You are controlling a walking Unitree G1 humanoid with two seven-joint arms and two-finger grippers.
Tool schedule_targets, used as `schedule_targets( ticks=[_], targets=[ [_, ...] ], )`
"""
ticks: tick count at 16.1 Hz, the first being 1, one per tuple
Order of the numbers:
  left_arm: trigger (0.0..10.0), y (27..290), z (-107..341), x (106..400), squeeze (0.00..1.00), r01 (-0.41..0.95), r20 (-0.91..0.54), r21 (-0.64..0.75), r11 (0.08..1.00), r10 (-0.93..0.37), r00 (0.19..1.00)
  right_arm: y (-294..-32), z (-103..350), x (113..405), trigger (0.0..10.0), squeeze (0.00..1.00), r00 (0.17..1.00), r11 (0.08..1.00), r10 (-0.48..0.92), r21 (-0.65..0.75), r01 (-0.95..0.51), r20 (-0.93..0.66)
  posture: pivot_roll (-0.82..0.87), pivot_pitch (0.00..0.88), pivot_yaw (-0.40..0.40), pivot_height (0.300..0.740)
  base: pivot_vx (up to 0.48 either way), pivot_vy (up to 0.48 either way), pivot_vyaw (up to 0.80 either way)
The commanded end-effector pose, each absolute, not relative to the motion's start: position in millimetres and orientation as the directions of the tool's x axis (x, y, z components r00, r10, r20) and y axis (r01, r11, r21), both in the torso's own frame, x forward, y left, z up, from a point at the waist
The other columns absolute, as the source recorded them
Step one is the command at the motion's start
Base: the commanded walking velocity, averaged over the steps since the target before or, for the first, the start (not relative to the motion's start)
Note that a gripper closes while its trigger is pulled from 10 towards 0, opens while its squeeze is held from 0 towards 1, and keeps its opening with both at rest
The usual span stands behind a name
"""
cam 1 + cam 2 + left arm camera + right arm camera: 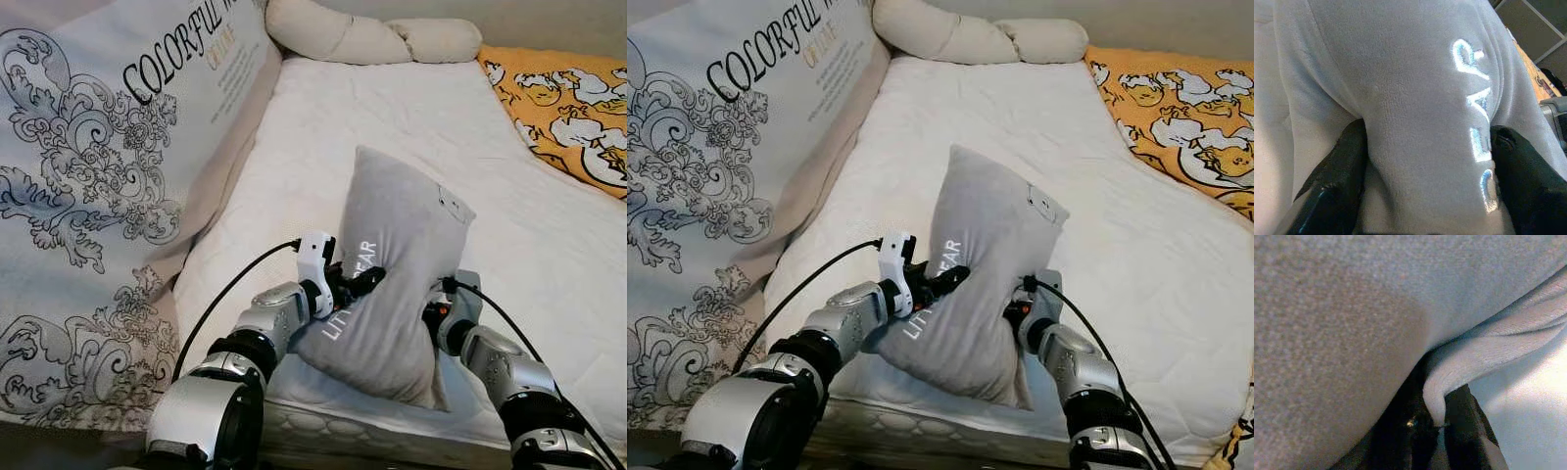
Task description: Clean up the room
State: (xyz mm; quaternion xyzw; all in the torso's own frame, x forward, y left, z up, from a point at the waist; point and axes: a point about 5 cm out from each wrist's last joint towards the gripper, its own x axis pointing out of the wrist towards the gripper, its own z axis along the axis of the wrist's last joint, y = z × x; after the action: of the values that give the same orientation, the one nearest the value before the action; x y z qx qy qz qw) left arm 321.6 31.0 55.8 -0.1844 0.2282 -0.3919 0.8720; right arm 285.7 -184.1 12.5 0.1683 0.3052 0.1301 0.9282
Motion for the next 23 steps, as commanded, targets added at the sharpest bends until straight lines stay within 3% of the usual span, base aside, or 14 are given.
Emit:
schedule_targets(
  ticks=[1,5,8,13,17,21,23],
  targets=[
    [0.0,4,45,301,0.0,0.635,-0.277,-0.545,0.546,-0.833,0.479,-157,23,294,0.0,0.0,0.769,0.866,0.447,0.436,-0.244,-0.457,-0.16,0.0,0.047,0.74,0.0,0.0,0.0],
    [0.0,21,55,315,0.0,0.696,-0.244,-0.395,0.6,-0.799,0.55,-150,39,305,0.0,0.0,0.809,0.866,0.444,0.418,-0.275,-0.386,-0.14,0.0,0.042,0.74,0.0,0.0,0.0],
    [0.0,40,62,321,0.0,0.697,-0.184,-0.367,0.616,-0.783,0.594,-139,57,312,0.0,0.0,0.83,0.851,0.466,0.41,-0.327,-0.307,-0.09,0.0,0.013,0.74,0.0,0.0,0.0],
    [0.0,96,73,328,0.0,0.621,-0.158,-0.168,0.765,-0.643,0.749,-113,89,319,0.0,0.0,0.856,0.842,0.492,0.336,-0.421,-0.159,-0.03,0.0,-0.008,0.74,0.0,0.0,0.0],
    [0.0,121,78,311,0.0,0.58,-0.153,-0.027,0.814,-0.577,0.803,-108,80,303,0.0,0.0,0.874,0.861,0.462,0.315,-0.399,-0.153,0.02,0.0,-0.04,0.74,0.0,0.0,0.0],
    [0.0,128,84,305,0.0,0.524,-0.128,-0.008,0.852,-0.521,0.844,-110,76,297,0.0,0.0,0.91,0.889,0.382,0.332,-0.315,-0.159,0.03,0.0,-0.051,0.74,0.0,0.0,0.0],
    [0.0,126,88,303,0.0,0.51,-0.124,-0.021,0.86,-0.508,0.852,-118,78,295,0.0,0.0,0.942,0.915,0.301,0.322,-0.242,-0.149,-0.02,0.0,-0.012,0.74,0.0,0.0,0.0]
  ],
)
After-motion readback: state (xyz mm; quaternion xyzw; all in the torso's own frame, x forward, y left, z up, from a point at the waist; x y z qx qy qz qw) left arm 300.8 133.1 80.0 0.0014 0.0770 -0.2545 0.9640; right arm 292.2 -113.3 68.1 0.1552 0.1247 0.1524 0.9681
